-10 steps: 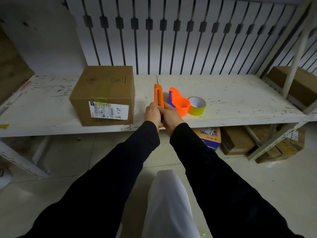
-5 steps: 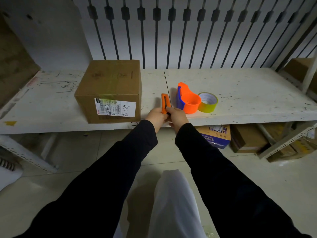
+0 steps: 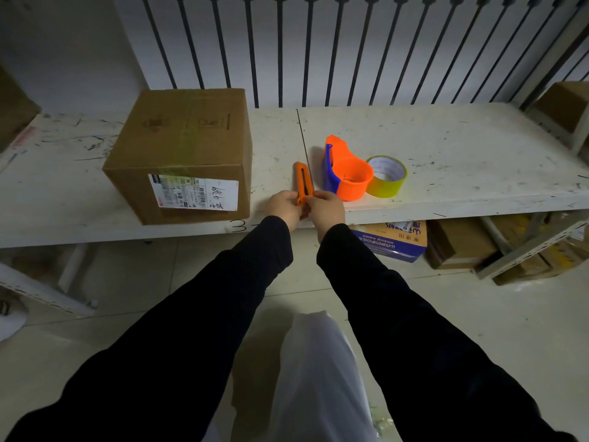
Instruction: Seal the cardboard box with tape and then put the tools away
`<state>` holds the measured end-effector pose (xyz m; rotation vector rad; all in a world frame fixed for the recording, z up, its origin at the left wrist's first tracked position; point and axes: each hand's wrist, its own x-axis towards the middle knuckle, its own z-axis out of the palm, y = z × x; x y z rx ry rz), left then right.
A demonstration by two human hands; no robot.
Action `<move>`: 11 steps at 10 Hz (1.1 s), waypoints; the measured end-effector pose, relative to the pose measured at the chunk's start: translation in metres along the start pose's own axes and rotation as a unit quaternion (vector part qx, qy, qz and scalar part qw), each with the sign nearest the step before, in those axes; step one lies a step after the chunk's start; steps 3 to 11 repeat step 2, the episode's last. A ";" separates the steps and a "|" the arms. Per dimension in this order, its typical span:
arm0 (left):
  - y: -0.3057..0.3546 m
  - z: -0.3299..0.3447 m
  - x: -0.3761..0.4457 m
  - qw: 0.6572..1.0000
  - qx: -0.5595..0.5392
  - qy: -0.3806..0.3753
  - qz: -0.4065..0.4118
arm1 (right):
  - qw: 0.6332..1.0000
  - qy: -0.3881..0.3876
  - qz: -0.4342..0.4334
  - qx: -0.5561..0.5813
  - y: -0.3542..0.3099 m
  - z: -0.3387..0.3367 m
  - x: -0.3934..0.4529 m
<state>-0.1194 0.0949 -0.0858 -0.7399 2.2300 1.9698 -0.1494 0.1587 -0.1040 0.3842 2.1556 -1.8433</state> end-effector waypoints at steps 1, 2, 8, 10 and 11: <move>0.001 -0.001 -0.004 0.999 0.037 -0.001 -0.011 | 1.000 -0.012 0.008 0.005 -0.004 -0.002 -0.008; -0.001 -0.001 -0.003 0.995 0.094 0.002 -0.029 | 1.000 0.004 0.012 -0.012 -0.006 -0.005 -0.014; -0.001 -0.001 -0.003 0.995 0.094 0.002 -0.029 | 1.000 0.004 0.012 -0.012 -0.006 -0.005 -0.014; -0.001 -0.001 -0.003 0.995 0.094 0.002 -0.029 | 1.000 0.004 0.012 -0.012 -0.006 -0.005 -0.014; -0.001 -0.001 -0.003 0.995 0.094 0.002 -0.029 | 1.000 0.004 0.012 -0.012 -0.006 -0.005 -0.014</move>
